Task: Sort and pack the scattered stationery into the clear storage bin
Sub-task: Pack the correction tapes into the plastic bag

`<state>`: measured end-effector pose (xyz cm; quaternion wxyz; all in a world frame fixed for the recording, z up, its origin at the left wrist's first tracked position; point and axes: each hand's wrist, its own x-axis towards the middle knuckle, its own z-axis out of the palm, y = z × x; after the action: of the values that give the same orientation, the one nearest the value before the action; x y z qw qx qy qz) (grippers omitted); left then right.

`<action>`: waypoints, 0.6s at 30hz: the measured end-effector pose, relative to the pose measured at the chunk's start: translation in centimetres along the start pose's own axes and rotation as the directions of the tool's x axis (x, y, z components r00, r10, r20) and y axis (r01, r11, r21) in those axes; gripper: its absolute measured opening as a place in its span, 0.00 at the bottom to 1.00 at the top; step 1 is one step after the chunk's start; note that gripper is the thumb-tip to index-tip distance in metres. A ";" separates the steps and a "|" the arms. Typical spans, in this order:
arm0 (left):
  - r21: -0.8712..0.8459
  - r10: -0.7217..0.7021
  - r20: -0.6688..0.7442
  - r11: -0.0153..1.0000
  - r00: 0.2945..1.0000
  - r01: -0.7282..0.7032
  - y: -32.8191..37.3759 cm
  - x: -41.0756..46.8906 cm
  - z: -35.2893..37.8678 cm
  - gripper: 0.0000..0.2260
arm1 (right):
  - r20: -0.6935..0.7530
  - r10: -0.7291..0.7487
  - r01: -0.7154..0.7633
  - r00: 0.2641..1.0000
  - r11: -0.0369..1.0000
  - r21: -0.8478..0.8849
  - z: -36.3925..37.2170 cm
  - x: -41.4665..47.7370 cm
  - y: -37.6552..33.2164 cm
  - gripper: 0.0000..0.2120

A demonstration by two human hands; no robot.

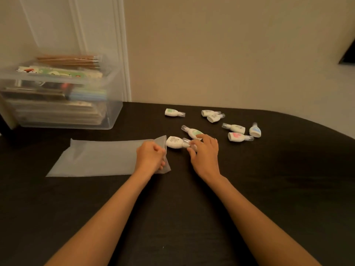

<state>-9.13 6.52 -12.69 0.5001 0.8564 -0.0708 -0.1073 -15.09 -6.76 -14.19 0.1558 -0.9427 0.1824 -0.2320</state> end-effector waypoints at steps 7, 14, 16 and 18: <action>0.050 0.132 -0.021 0.990 0.991 -0.131 0.4 0.0 1.4 0.13 | -0.023 0.318 -0.182 0.948 0.601 0.778 -1.4 -0.9 -0.2 0.03; 0.041 0.133 0.196 0.989 0.972 -0.144 1.4 -0.9 0.9 0.10 | 0.254 0.455 -0.379 0.854 0.208 0.902 -2.2 -0.1 -0.3 0.10; 0.005 0.098 0.241 0.995 0.966 -0.102 1.5 -1.3 0.5 0.11 | 0.325 0.451 -0.426 0.831 0.141 0.894 -2.1 0.1 -0.2 0.08; -0.030 0.074 0.276 0.997 0.958 -0.068 1.5 -1.7 0.5 0.10 | 0.376 0.444 -0.461 0.813 0.097 0.882 -2.1 0.1 0.0 0.06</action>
<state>-10.92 5.78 -11.38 0.4976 0.8248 -0.1694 -0.2086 -16.01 -7.26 -12.37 0.7516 -0.5508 0.2834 -0.2267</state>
